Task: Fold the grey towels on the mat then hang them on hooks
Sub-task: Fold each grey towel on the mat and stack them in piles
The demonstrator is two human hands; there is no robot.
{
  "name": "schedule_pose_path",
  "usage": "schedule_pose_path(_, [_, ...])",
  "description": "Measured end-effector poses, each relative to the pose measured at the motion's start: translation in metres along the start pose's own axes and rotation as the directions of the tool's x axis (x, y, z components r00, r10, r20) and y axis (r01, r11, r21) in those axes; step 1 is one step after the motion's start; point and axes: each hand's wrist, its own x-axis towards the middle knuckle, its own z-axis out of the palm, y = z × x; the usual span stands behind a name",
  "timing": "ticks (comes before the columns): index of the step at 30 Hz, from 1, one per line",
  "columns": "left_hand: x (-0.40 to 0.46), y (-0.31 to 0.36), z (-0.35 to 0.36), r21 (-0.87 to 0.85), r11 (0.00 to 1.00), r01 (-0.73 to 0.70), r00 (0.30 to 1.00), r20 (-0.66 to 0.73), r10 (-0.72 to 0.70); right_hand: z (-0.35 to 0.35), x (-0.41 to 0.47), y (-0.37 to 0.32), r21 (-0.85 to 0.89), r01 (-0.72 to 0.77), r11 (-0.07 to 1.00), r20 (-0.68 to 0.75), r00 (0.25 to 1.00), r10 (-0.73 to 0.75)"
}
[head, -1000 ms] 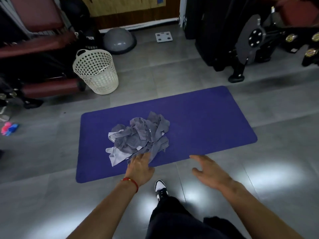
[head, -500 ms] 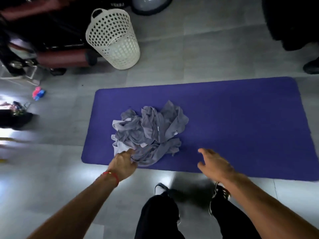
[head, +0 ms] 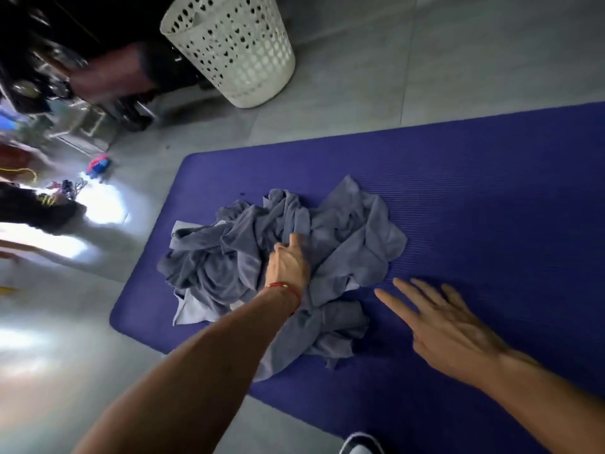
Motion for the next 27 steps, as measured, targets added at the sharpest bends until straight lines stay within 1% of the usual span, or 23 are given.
schedule_pose_path(2, [0.024, 0.007, 0.024, 0.109, 0.99, 0.086, 0.996, -0.048, -0.081, 0.005, 0.029, 0.021, -0.019, 0.057, 0.998, -0.069, 0.996, -0.058])
schedule_pose_path(3, [0.033, 0.01, 0.031, 0.217, 0.974, 0.057, 0.994, -0.101, -0.035, 0.005, 0.042, 0.029, -0.03, 0.088, 0.996, -0.106, 0.99, -0.091])
schedule_pose_path(5, [0.042, 0.019, 0.032, 0.433, 0.892, -0.129, 0.958, -0.177, 0.224, -0.003, 0.06, 0.041, 0.019, 0.133, 0.991, -0.175, 0.976, -0.128])
schedule_pose_path(6, [0.044, 0.026, 0.028, 0.454, 0.859, -0.239, 0.915, -0.192, 0.356, -0.008, 0.063, 0.048, 0.059, 0.128, 0.99, -0.209, 0.971, -0.113])
schedule_pose_path(8, [0.043, 0.051, 0.015, 0.324, 0.83, -0.454, 0.813, -0.23, 0.535, -0.025, 0.059, 0.055, 0.166, 0.106, 0.98, -0.289, 0.956, -0.054])
schedule_pose_path(9, [0.037, 0.072, 0.007, 0.194, 0.804, -0.562, 0.766, -0.246, 0.594, -0.033, 0.053, 0.059, 0.291, 0.087, 0.953, -0.312, 0.95, 0.009])
schedule_pose_path(10, [0.025, 0.096, -0.001, 0.067, 0.746, -0.663, 0.71, -0.261, 0.654, -0.043, 0.042, 0.06, 0.443, 0.069, 0.894, -0.312, 0.947, 0.081])
schedule_pose_path(12, [-0.013, 0.146, -0.01, -0.132, 0.56, -0.818, 0.572, -0.282, 0.77, -0.06, 0.022, 0.063, 0.715, 0.137, 0.685, -0.337, 0.927, 0.166])
schedule_pose_path(13, [-0.029, 0.17, -0.013, -0.214, 0.456, -0.864, 0.503, -0.306, 0.808, -0.069, 0.011, 0.066, 0.8, 0.204, 0.564, -0.367, 0.911, 0.191])
schedule_pose_path(14, [-0.045, 0.192, -0.019, -0.304, 0.375, -0.876, 0.466, -0.328, 0.822, -0.076, -0.001, 0.073, 0.854, 0.261, 0.451, -0.388, 0.896, 0.216])
schedule_pose_path(15, [-0.056, 0.208, -0.025, -0.391, 0.326, -0.861, 0.465, -0.346, 0.815, -0.082, -0.012, 0.082, 0.895, 0.288, 0.341, -0.388, 0.88, 0.275])
schedule_pose_path(16, [-0.056, 0.217, -0.028, -0.458, 0.308, -0.834, 0.487, -0.347, 0.801, -0.087, -0.023, 0.095, 0.927, 0.286, 0.243, -0.363, 0.85, 0.383])
schedule_pose_path(17, [-0.048, 0.22, -0.026, -0.476, 0.305, -0.825, 0.495, -0.349, 0.796, -0.09, -0.035, 0.114, 0.944, 0.286, 0.162, -0.328, 0.791, 0.516])
schedule_pose_path(18, [-0.034, 0.216, -0.019, -0.436, 0.332, -0.837, 0.496, -0.347, 0.796, -0.091, -0.049, 0.136, 0.95, 0.269, 0.159, -0.304, 0.684, 0.662])
schedule_pose_path(19, [-0.018, 0.208, -0.007, -0.346, 0.392, -0.853, 0.501, -0.327, 0.801, -0.089, -0.065, 0.162, 0.944, 0.177, 0.279, -0.33, 0.516, 0.79])
schedule_pose_path(20, [-0.004, 0.196, 0.007, -0.216, 0.488, -0.846, 0.532, -0.27, 0.802, -0.086, -0.081, 0.184, 0.885, -0.021, 0.465, -0.429, 0.35, 0.832])
schedule_pose_path(21, [0.006, 0.181, 0.02, -0.06, 0.592, -0.803, 0.592, -0.183, 0.785, -0.081, -0.096, 0.201, 0.743, -0.247, 0.622, -0.562, 0.274, 0.78])
schedule_pose_path(22, [0.012, 0.165, 0.034, 0.117, 0.676, -0.728, 0.668, -0.101, 0.737, -0.073, -0.108, 0.211, 0.537, -0.412, 0.736, -0.663, 0.332, 0.67])
schedule_pose_path(23, [0.016, 0.148, 0.046, 0.274, 0.713, -0.645, 0.732, -0.047, 0.68, -0.062, -0.114, 0.217, 0.301, -0.51, 0.806, -0.657, 0.502, 0.563])
schedule_pose_path(24, [0.018, 0.131, 0.056, 0.383, 0.726, -0.571, 0.786, 0.0, 0.619, -0.049, -0.116, 0.215, 0.072, -0.547, 0.834, -0.513, 0.697, 0.501])
schedule_pose_path(25, [0.02, 0.115, 0.062, 0.453, 0.731, -0.51, 0.832, 0.046, 0.552, -0.032, -0.114, 0.208, -0.094, -0.537, 0.838, -0.26, 0.826, 0.5])
schedule_pose_path(26, [0.026, 0.103, 0.068, 0.486, 0.745, -0.458, 0.876, 0.101, 0.472, -0.014, -0.109, 0.201, -0.163, -0.527, 0.834, -0.022, 0.847, 0.531])
schedule_pose_path(27, [0.031, 0.093, 0.071, 0.477, 0.777, -0.411, 0.909, 0.155, 0.386, 0.0, -0.101, 0.194, -0.178, -0.525, 0.832, 0.109, 0.83, 0.547])
